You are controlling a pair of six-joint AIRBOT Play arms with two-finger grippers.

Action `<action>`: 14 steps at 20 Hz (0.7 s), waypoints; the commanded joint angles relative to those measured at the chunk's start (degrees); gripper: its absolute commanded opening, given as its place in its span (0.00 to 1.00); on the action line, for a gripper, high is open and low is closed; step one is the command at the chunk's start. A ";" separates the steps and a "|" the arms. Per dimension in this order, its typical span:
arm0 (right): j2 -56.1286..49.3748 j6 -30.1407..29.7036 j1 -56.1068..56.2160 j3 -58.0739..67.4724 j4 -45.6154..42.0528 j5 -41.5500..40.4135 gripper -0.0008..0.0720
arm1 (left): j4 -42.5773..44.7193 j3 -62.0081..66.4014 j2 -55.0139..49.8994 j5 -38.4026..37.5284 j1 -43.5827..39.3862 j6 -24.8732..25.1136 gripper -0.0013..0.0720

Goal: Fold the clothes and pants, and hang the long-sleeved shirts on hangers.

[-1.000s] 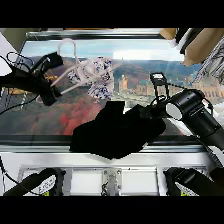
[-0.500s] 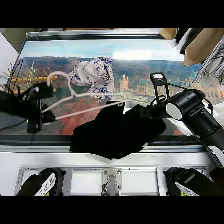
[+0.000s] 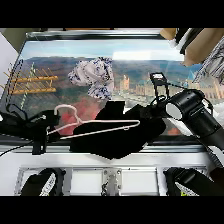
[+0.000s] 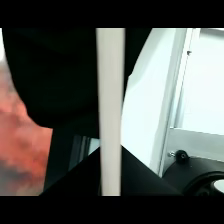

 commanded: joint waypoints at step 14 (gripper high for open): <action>-0.04 0.02 -0.02 -0.02 0.00 0.00 0.05 | 0.15 4.57 -9.94 4.52 -4.00 -4.46 0.05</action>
